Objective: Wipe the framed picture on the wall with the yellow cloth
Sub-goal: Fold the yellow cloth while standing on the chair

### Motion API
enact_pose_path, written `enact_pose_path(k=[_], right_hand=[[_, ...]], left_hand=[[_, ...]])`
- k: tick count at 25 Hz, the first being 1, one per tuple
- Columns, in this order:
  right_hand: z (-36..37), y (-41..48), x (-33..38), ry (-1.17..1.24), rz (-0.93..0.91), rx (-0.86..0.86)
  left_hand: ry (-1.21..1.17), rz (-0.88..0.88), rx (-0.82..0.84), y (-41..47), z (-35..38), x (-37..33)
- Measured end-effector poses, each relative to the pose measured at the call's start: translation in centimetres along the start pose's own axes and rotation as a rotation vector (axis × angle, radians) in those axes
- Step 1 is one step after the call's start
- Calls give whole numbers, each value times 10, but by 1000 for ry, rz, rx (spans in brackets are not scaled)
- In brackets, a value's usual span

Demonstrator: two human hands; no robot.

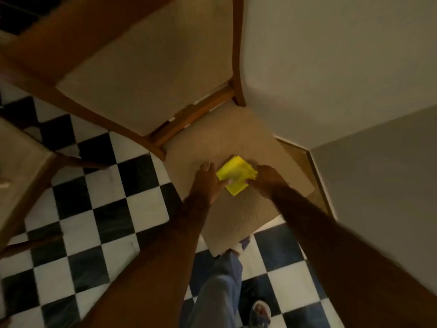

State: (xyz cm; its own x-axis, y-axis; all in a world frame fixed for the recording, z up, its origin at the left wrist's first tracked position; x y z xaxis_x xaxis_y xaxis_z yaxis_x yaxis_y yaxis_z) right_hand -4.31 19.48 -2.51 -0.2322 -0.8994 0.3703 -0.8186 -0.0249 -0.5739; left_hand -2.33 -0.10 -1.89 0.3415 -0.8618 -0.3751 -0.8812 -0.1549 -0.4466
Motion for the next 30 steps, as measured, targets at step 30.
enact_pose_path(k=[30], right_hand=[[-292,-174,-6,869,221,-418]], left_hand=[[-1152,17,-10,-115,-177,-239]])
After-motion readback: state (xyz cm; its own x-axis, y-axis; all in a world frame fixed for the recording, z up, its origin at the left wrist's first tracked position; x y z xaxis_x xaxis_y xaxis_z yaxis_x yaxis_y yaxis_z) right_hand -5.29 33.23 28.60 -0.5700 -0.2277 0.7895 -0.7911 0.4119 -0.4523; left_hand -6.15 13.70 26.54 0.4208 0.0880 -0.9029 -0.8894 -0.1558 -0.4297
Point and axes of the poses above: each hand's wrist, its own y-axis towards the middle knuckle, its own z-axis out of the palm, x = y × z, the point moved 3 cm from there along y, towards the middle knuckle, and after that the axes turned 14 degrees about -x, right-handed, at the moved point
